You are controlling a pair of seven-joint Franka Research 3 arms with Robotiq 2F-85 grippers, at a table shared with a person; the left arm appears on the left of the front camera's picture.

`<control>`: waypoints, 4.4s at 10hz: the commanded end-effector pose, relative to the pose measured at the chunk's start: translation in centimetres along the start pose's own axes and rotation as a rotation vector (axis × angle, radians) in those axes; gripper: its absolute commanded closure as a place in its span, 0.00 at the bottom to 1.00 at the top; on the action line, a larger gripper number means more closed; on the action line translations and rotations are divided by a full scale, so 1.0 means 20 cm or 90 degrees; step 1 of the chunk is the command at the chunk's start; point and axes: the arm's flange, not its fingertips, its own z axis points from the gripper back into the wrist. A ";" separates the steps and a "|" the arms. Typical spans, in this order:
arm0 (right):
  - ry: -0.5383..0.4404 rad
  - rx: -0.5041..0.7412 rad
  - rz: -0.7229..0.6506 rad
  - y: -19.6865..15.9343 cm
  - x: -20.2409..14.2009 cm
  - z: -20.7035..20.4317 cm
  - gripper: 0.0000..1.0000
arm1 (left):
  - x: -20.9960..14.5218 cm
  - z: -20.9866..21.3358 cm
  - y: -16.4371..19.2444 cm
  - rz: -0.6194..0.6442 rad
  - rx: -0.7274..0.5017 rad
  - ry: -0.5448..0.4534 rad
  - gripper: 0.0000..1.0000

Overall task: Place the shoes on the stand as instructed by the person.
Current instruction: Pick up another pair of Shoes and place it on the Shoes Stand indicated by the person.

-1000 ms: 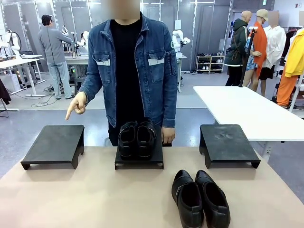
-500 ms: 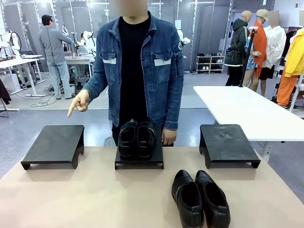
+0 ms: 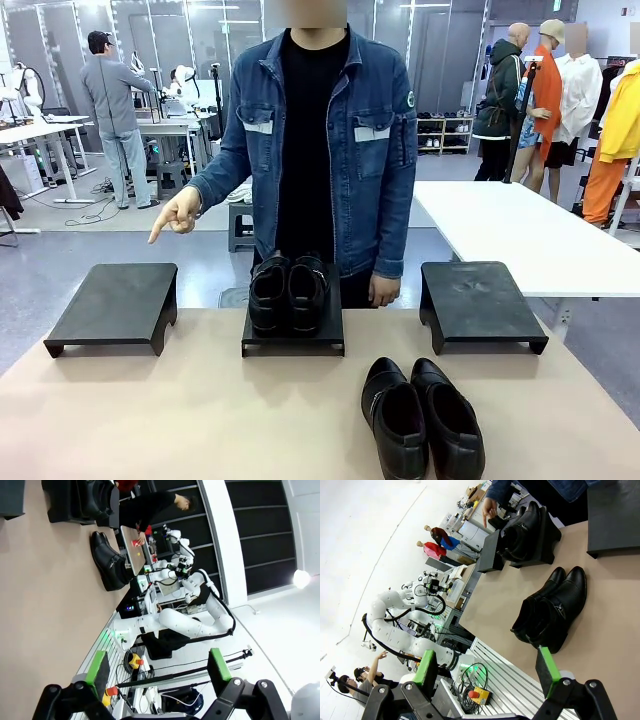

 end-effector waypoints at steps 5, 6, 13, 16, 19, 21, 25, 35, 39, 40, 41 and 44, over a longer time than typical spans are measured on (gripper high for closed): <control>-0.004 0.006 0.013 0.01 0.01 0.01 0.00 | 0.01 -1.27 -0.65 0.035 0.229 0.170 0.00; -0.004 0.006 0.013 0.01 0.01 0.01 0.00 | -0.01 -1.49 -0.74 0.039 0.268 0.177 0.00; -0.004 0.006 0.013 0.01 0.01 0.01 0.00 | -0.03 -2.70 -0.94 0.090 0.608 0.160 0.00; -0.004 0.006 0.013 0.01 0.01 0.01 0.00 | -0.04 -3.15 -0.86 0.080 0.722 0.121 0.00; -0.004 0.006 0.013 0.01 0.01 0.01 0.00 | -0.02 -3.44 -0.76 0.049 0.810 0.057 0.00; -0.004 0.006 0.013 0.01 0.01 0.01 0.00 | -0.01 -3.63 -0.68 0.029 0.849 0.018 0.00; -0.004 0.006 0.013 0.01 0.01 0.01 0.00 | -0.06 -3.88 -0.49 0.002 0.875 -0.016 0.00; -0.004 0.006 0.013 0.01 0.01 0.01 0.00 | -0.15 -4.04 -0.11 0.008 0.912 0.028 0.00; -0.004 0.006 0.013 0.01 0.01 0.01 0.00 | -0.16 -4.04 -0.02 0.019 0.915 0.035 0.19; -0.004 0.006 0.013 0.01 0.01 0.01 0.00 | -0.16 -4.04 -0.02 0.015 0.917 0.044 0.60; -0.004 0.006 0.013 0.01 0.01 0.01 0.00 | -0.17 -4.04 -0.03 0.014 0.918 0.049 0.79; -0.004 0.006 0.013 0.01 0.01 0.01 0.00 | -0.19 -4.01 0.00 0.036 0.935 0.069 1.00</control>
